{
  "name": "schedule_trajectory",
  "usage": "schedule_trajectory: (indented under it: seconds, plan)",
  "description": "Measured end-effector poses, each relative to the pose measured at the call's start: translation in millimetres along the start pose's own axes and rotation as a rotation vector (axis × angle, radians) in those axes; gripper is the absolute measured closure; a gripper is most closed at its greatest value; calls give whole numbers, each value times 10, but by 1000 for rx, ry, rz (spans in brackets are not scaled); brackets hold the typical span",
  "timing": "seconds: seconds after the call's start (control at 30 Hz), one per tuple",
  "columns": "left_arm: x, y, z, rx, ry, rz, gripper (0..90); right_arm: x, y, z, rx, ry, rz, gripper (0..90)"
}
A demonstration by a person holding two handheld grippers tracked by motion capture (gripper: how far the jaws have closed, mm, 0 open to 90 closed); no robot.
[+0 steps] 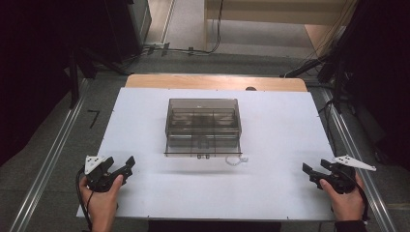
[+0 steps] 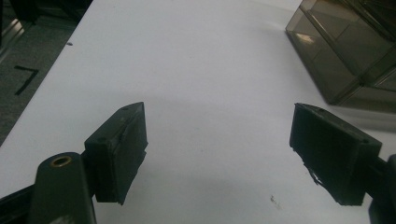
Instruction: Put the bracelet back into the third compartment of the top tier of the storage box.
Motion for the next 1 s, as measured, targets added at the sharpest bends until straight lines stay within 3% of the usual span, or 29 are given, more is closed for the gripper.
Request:
schedule_trajectory:
  seconds: [1.0]
  plan:
    - [-13, -10, 2, 0, -1, -7, 198, 177, -92, 62, 14, 50, 14, 195]
Point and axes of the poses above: each handheld gripper's, and its own axes: y roughly backward along the jaws, z roughly out of its top, x roughly to its left, the point moved 9 cm from there along -y, roughly forward along the jaws, and after that the axes turned 10 degrees about x, right-handed, at the moved point
